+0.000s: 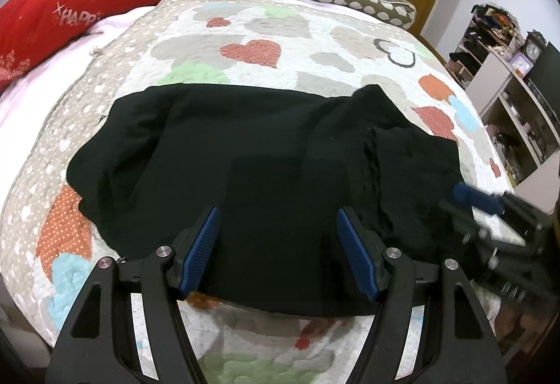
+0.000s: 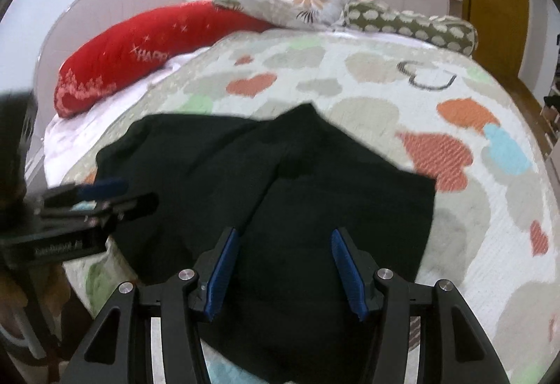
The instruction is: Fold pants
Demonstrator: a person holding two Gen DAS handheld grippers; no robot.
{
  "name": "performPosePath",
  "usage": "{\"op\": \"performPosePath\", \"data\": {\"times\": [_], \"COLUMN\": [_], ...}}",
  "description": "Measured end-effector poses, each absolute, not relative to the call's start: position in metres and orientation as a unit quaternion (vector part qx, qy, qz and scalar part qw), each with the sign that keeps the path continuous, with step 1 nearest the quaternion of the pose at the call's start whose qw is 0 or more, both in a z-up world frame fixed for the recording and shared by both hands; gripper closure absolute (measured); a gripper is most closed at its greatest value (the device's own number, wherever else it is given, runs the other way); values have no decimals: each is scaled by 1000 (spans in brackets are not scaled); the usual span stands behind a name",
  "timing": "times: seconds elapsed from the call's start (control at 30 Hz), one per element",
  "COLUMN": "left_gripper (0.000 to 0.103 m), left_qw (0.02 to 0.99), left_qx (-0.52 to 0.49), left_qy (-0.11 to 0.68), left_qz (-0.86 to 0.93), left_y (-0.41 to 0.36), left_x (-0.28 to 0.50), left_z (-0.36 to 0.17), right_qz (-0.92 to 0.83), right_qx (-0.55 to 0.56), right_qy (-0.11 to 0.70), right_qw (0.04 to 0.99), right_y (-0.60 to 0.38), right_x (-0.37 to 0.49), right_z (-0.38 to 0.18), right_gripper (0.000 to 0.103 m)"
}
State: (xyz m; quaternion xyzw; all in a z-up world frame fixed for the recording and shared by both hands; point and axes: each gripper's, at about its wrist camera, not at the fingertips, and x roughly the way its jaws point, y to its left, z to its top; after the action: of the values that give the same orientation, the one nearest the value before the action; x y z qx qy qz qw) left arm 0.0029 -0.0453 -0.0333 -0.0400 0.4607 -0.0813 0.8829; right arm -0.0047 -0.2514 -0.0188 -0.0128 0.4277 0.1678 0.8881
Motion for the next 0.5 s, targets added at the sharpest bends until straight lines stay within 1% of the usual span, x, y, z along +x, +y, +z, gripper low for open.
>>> {"op": "performPosePath", "data": {"times": [0.13,0.3,0.43,0.5], "left_gripper": [34,34,34,34], "left_qw": [883,882,881,881], "left_qx": [-36,-36,-41,-45], "left_qy": [462,464,466,467], "left_qz": [-75,-72,-64,-61], "left_y": [-42,-40,-34,-30], "left_x": [2,2,6,6], "left_z": [-33,-34,-36,-37], "right_qz": [156,145,135,135], "right_qx": [-18,-9,3,6], "right_qy": [429,446,440,443], "right_qw": [889,883,888,886], "right_y": [-251,-252,-250,-250], "right_x": [17,37,51,54], "right_z": [-20,-36,-42,-41], "right_gripper": [49,49,42,41]}}
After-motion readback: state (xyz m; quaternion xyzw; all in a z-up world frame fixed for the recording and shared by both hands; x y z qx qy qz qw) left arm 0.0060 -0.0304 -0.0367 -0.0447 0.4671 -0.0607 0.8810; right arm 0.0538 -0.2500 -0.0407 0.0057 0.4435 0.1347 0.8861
